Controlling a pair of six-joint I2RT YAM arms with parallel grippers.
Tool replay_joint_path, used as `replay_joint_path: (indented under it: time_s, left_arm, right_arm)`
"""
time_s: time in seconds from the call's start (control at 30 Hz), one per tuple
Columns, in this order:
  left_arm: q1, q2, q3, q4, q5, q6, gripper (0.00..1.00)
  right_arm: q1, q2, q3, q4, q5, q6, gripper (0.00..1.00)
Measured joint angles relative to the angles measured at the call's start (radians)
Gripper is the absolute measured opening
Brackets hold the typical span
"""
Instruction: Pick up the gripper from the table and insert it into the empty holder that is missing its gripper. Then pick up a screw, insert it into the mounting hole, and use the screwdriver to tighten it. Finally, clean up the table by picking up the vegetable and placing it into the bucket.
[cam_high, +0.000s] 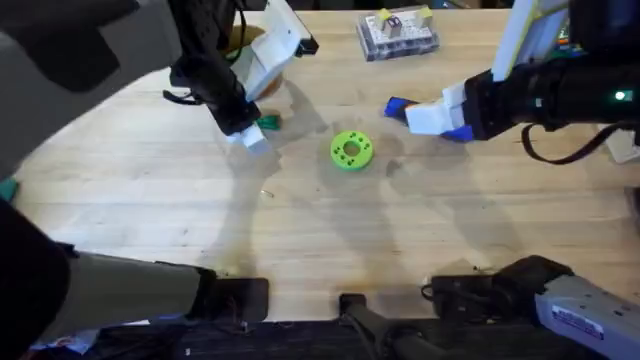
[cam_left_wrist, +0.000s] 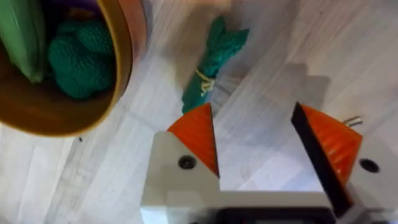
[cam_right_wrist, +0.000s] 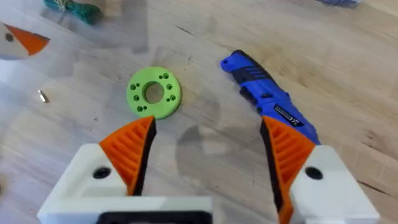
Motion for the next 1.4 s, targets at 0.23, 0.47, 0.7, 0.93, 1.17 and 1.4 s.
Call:
replay_joint_path:
  time_s: [0.23, 0.47, 0.7, 0.93, 1.17, 1.4]
  left_arm:
    - [0.000, 0.000, -0.072, 0.211, -0.008, 0.042, 0.814]
    - [0.000, 0.008, -0.077, 0.285, -0.008, 0.053, 0.824]
    - [-0.002, 0.082, -0.072, 0.285, -0.013, 0.062, 0.824]
    - [0.005, 0.135, -0.076, 0.282, -0.007, 0.061, 0.820]
    - [0.007, 0.135, -0.076, 0.275, -0.012, 0.055, 0.549]
    - [0.016, 0.136, -0.076, 0.252, -0.010, 0.059, 0.036]
  right_arm:
    - [0.000, 0.000, 0.000, 0.001, 0.000, 0.000, 0.978]
    - [0.000, 0.000, 0.000, 0.000, 0.000, 0.000, 0.978]
    - [0.000, 0.000, 0.000, 0.000, 0.000, 0.000, 0.978]
    - [0.000, 0.000, 0.000, 0.000, 0.000, 0.000, 0.978]
    - [0.000, 0.000, 0.000, 0.000, 0.000, 0.000, 0.978]
    - [0.000, 0.000, 0.000, 0.000, 0.000, 0.000, 0.978]
